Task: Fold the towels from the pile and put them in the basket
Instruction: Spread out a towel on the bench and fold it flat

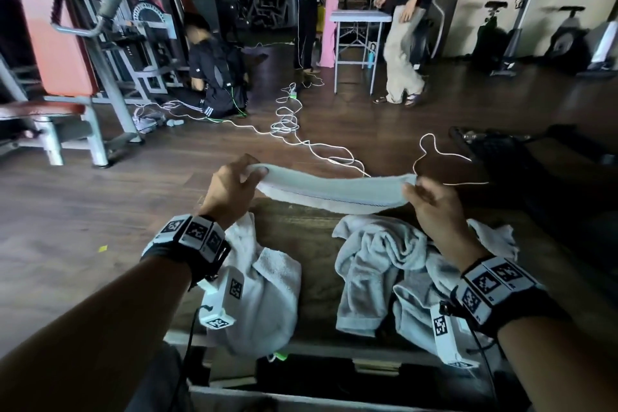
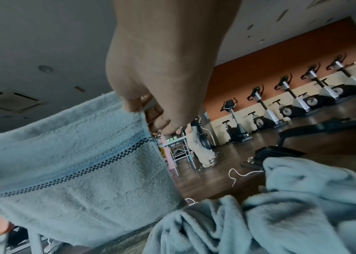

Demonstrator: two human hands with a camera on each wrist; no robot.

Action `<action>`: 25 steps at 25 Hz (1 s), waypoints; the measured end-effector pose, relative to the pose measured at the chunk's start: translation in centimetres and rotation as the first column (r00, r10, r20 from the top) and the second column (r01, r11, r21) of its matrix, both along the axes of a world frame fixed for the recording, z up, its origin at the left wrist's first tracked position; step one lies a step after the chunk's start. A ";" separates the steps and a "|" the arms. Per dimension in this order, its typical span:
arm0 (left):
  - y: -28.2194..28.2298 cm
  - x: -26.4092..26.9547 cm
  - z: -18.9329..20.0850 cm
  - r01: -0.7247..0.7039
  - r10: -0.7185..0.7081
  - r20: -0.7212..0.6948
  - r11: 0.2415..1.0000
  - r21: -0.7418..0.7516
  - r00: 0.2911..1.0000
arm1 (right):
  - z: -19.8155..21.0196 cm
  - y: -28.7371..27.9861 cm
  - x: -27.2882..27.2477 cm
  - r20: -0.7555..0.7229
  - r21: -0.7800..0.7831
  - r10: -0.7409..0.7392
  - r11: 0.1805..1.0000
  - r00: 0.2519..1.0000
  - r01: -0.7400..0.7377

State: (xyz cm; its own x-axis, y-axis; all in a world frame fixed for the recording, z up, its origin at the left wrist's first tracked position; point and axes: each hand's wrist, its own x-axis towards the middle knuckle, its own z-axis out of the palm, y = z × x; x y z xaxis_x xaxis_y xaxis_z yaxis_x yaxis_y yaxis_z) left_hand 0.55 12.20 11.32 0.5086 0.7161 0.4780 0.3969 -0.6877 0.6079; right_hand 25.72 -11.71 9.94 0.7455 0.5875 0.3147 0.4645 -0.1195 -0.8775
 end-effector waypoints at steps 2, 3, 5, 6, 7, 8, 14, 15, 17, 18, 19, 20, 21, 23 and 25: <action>-1.8 -1.5 0.2 0.052 -0.052 0.003 0.994 -0.097 0.999 | 0.2 -2.4 -1.4 -0.016 0.037 0.040 0.999 0.999 -0.040; -2.3 -2.1 0.4 0.067 -0.068 -0.005 0.992 -0.102 0.998 | 0.4 -3.4 -1.8 -0.027 0.051 0.042 0.998 0.999 -0.041; -3.7 -3.7 0.9 0.105 -0.108 -0.030 0.990 -0.090 0.994 | 0.9 -5.6 -2.7 -0.078 0.058 0.042 0.998 0.996 -0.038; -4.4 -4.3 1.1 0.121 -0.125 -0.045 0.989 -0.090 0.991 | 1.0 -6.6 -3.0 -0.084 0.052 0.050 0.998 0.995 -0.046; -5.1 -4.9 1.2 0.145 -0.150 -0.041 0.984 -0.100 0.988 | 1.3 -7.6 -3.2 -0.077 0.029 0.063 0.998 0.995 -0.061; -5.7 -5.5 1.3 0.163 -0.170 -0.043 0.979 -0.123 0.985 | 1.6 -8.4 -3.4 -0.081 -0.001 0.073 0.997 0.994 -0.073; -7.7 -7.5 0.0 0.311 -0.362 -0.223 0.921 -0.233 0.905 | 1.2 -10.7 -4.0 -0.227 -0.159 0.254 0.943 0.940 -0.293; -7.8 -7.4 -1.2 0.305 -0.368 -0.256 0.918 -0.254 0.894 | 0.4 -10.7 -4.0 -0.221 -0.235 0.271 0.918 0.937 -0.321; -7.3 -6.9 -3.7 0.260 -0.356 -0.297 0.912 -0.318 0.886 | -1.1 -10.6 -4.0 -0.210 -0.338 0.266 0.883 0.941 -0.325; -7.2 -6.6 -4.5 0.227 -0.341 -0.322 0.912 -0.342 0.883 | -1.8 -10.3 -3.9 -0.191 -0.365 0.244 0.881 0.951 -0.299; -7.1 -6.3 -5.0 0.204 -0.324 -0.358 0.920 -0.334 0.876 | -2.3 -10.0 -3.7 -0.156 -0.383 0.212 0.887 0.965 -0.257; -6.6 -5.6 -5.4 0.181 -0.306 -0.389 0.928 -0.326 0.869 | -2.8 -9.5 -3.4 -0.125 -0.390 0.179 0.895 0.976 -0.215; -5.9 -4.8 -5.7 0.154 -0.288 -0.403 0.930 -0.334 0.869 | -3.2 -8.9 -2.9 -0.116 -0.376 0.144 0.910 0.983 -0.177; -4.6 -3.1 -5.7 0.061 -0.211 -0.441 0.942 -0.331 0.872 | -3.8 -7.1 -1.6 -0.136 -0.324 0.087 0.937 0.987 -0.127; -2.8 -1.5 -5.9 0.049 -0.187 -0.433 0.949 -0.311 0.882 | -4.1 -4.6 -0.2 -0.131 -0.321 0.065 0.941 0.989 -0.105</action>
